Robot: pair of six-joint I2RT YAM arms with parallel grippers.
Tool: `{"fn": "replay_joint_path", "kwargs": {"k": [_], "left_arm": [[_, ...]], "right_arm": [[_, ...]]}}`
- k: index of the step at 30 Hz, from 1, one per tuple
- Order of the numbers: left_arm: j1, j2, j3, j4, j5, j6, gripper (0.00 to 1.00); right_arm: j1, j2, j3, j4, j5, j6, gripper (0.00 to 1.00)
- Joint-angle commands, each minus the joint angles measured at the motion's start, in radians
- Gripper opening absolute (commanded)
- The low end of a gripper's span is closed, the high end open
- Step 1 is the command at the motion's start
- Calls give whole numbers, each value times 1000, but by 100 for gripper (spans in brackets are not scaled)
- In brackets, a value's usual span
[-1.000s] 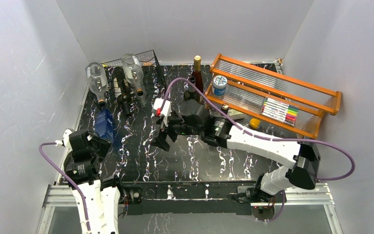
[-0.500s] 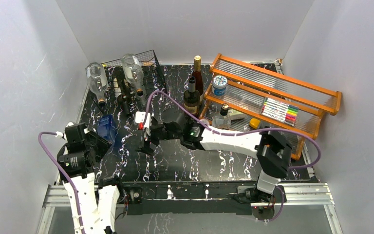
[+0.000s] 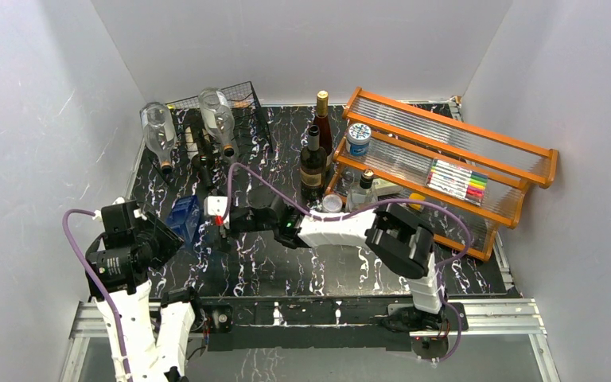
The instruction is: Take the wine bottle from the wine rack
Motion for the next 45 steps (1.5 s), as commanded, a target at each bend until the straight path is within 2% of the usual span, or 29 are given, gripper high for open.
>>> {"fn": "replay_joint_path", "kwargs": {"k": [1,13,17,20,23,25,26,28,31,33,34,41,45], "left_arm": [[-6,1,44,-23,69,20,0],[-6,-7,53,-16,96,31,0],[-6,-2,71,-8,99,53,0],[-6,-8,78,-1,97,55,0],[-6,-26,81,19,117,54,2],[-6,-33,84,27,124,52,11],[-6,-35,87,32,128,53,17],[-6,-33,97,33,130,60,35],[-6,-30,119,40,129,74,64],[-6,-31,136,54,138,91,94],[-6,-32,145,66,144,100,98],[-6,-24,263,154,85,174,98],[-6,-37,306,237,54,199,98]], "right_arm": [[18,48,100,141,-8,-83,98],[57,199,218,190,31,-171,98],[64,205,216,215,41,-171,86],[67,195,195,255,51,-155,73],[67,190,185,277,51,-141,69],[67,186,183,289,47,-126,59],[67,183,182,295,45,-116,49],[66,176,173,313,47,-96,41],[67,154,134,366,72,-63,31],[67,136,105,397,88,-53,26],[66,129,92,408,95,-50,23],[66,39,8,434,189,28,13],[65,-45,-48,389,277,85,13]]}}
